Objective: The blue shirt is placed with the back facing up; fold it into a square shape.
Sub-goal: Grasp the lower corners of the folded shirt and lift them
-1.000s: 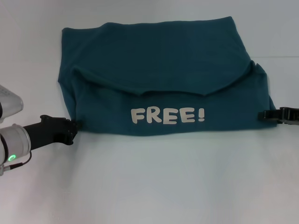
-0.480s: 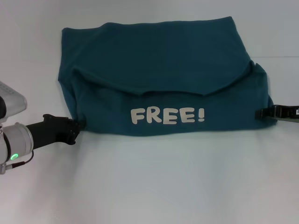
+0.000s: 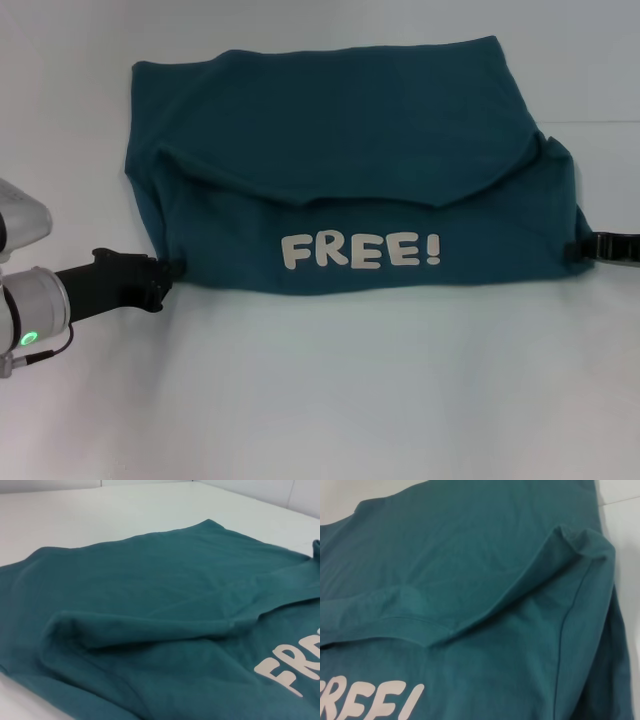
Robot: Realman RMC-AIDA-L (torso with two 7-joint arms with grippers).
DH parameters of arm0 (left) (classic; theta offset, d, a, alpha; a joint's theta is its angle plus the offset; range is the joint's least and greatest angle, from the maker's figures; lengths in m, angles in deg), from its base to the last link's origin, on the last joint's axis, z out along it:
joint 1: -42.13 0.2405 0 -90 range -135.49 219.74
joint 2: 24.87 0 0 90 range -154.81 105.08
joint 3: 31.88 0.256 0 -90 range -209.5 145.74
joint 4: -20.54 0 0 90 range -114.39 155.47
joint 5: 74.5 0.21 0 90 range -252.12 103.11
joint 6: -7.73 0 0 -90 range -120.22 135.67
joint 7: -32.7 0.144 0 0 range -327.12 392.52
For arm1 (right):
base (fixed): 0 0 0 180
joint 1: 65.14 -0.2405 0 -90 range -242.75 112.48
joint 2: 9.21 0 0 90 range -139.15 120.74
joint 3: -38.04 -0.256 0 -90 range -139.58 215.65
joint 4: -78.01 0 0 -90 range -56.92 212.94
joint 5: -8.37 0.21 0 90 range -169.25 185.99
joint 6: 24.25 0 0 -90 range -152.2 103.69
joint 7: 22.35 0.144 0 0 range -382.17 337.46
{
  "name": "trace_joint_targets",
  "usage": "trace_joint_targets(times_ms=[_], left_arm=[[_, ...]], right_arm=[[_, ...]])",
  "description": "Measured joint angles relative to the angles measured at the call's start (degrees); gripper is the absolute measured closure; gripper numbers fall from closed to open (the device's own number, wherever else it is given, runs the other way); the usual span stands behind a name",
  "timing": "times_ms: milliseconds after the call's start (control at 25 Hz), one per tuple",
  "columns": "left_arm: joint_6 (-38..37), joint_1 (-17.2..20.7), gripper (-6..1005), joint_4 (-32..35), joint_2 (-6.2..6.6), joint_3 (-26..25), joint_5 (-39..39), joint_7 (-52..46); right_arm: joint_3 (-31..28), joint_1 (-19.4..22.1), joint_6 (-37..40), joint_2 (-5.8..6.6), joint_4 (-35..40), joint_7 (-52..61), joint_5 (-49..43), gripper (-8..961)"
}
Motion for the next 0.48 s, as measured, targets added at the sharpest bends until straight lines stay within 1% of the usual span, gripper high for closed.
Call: trace_joint_targets(times_ms=[120, 240, 360, 480], left_arm=[[-2.88, 0.93, 978, 1.09, 0.03, -0.18, 0.01, -1.73], [-6.61, 2.29, 978, 3.12, -0.01, -0.32, 0.02, -4.83], [-11.56, 3.85, 978, 5.44, 0.04, -0.87, -0.2, -8.78], [-17.21, 5.32, 978, 7.71, 0.06, -3.26, -0.4, -12.29]], right_arm=[[-0.03, 0.25, 0.31, 0.07, 0.03, -0.57, 0.05, 923], [-0.14, 0.76, 1.96, 0.22, 0.78, -1.71, 0.1, 922], [-0.32, 2.1, 5.14, 0.11, 3.8, -2.73, 0.11, 920], [-0.41, 4.38, 9.32, -0.27, 8.15, -3.89, 0.11, 919]])
